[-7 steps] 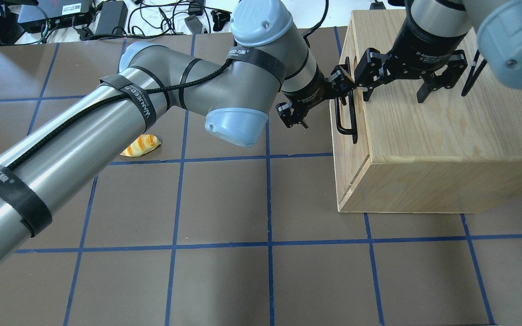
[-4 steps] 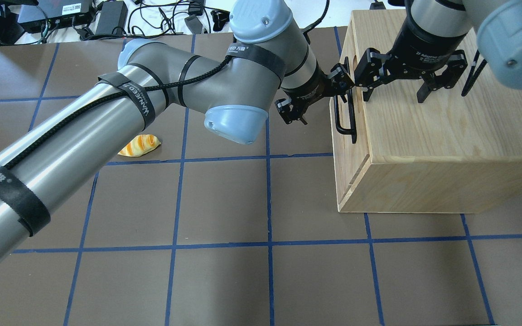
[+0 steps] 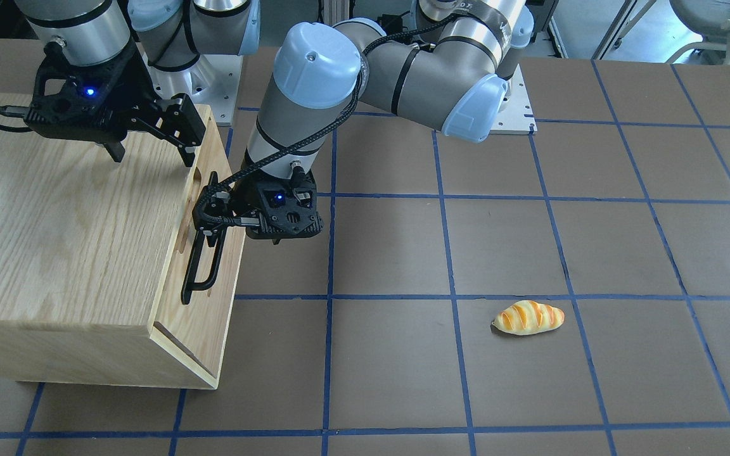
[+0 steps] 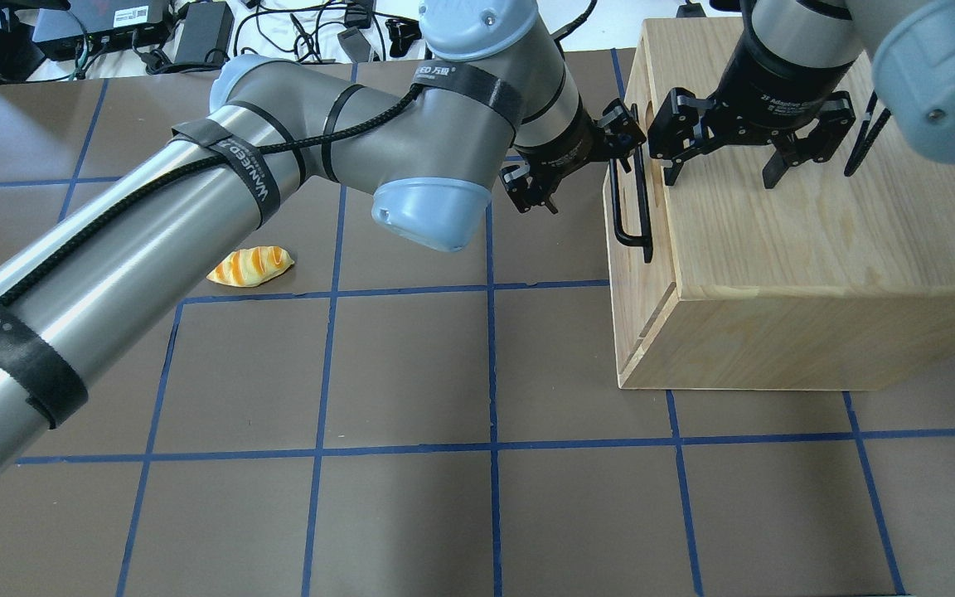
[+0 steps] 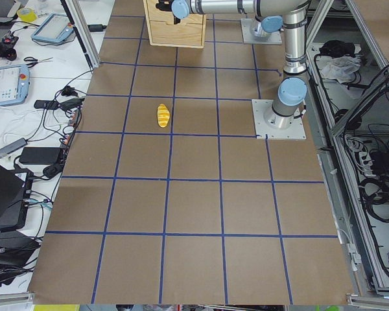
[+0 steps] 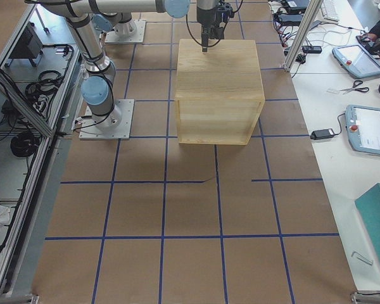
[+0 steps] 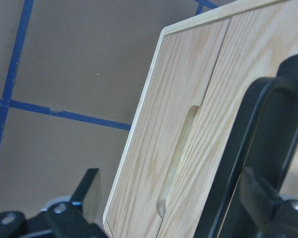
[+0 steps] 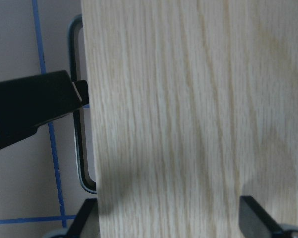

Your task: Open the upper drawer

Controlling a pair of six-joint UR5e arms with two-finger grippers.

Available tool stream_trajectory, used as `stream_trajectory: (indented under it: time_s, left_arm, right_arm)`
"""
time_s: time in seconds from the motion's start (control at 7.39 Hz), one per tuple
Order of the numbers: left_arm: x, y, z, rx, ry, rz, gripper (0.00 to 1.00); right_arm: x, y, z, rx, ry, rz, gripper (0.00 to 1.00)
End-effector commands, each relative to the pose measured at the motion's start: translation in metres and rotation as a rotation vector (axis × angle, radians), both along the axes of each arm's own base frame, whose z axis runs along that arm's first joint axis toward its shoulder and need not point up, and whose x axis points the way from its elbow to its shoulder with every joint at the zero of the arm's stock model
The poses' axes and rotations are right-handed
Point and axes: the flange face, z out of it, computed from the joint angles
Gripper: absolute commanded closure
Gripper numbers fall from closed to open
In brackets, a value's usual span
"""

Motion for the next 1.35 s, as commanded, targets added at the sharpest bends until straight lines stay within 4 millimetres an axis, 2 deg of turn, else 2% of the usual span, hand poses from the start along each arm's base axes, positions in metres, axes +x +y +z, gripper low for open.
stream_trajectory:
  time_s: [0.0,0.54,1.22]
  left_arm:
    - [-0.002,0.000,-0.006,0.014,0.000,0.001,0.00]
    - [-0.007,0.004,-0.008,0.039,0.039,-0.019,0.00]
    - [-0.008,-0.001,-0.021,0.048,0.018,-0.028,0.00]
  right_arm:
    - [0.000,0.000,0.000,0.000,0.001,0.000,0.00]
    - [0.000,0.000,0.000,0.000,0.000,0.000,0.00]
    - [0.000,0.000,0.000,0.000,0.001,0.000,0.00]
